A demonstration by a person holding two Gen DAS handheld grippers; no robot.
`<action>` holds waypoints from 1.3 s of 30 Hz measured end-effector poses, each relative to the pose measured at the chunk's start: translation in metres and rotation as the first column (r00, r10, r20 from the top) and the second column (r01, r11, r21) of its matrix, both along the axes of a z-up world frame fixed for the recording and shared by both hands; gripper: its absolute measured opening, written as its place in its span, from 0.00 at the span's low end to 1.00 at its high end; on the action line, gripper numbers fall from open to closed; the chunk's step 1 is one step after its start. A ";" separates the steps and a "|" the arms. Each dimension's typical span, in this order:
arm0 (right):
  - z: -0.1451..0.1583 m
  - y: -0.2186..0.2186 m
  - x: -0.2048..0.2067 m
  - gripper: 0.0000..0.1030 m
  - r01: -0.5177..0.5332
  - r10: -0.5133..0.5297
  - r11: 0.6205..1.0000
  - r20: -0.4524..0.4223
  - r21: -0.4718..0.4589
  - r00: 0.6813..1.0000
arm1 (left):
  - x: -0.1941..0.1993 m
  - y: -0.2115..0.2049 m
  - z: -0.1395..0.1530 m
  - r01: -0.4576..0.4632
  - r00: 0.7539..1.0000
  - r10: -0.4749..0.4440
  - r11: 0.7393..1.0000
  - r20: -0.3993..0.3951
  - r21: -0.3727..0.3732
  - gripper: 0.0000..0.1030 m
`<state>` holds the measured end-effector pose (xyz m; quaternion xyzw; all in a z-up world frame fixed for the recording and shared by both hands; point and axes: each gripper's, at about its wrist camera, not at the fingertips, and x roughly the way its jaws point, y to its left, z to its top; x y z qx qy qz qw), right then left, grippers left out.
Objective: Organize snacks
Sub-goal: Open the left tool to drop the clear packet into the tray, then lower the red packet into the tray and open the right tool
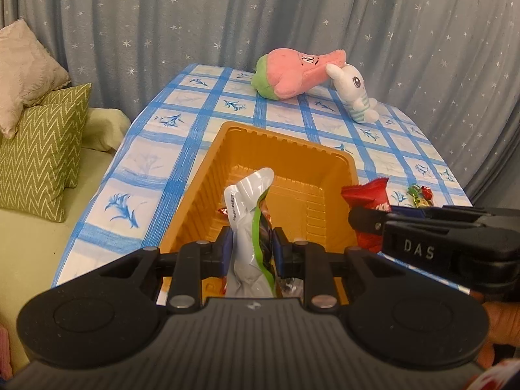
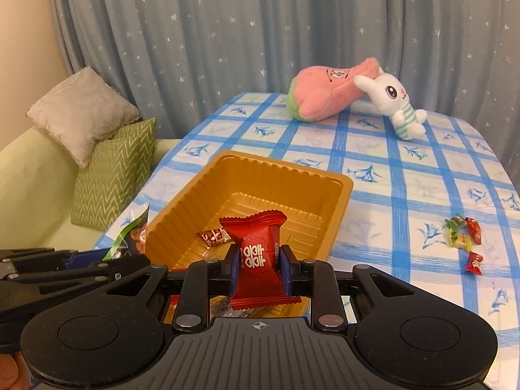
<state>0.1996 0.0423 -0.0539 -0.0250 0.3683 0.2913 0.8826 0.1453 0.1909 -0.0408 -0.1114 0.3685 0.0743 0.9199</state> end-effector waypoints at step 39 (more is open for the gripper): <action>-0.005 0.010 0.013 0.25 0.000 0.000 1.000 -0.012 0.000 1.000 | -0.002 0.010 0.000 -0.020 1.000 0.019 1.000 0.019 0.023 0.30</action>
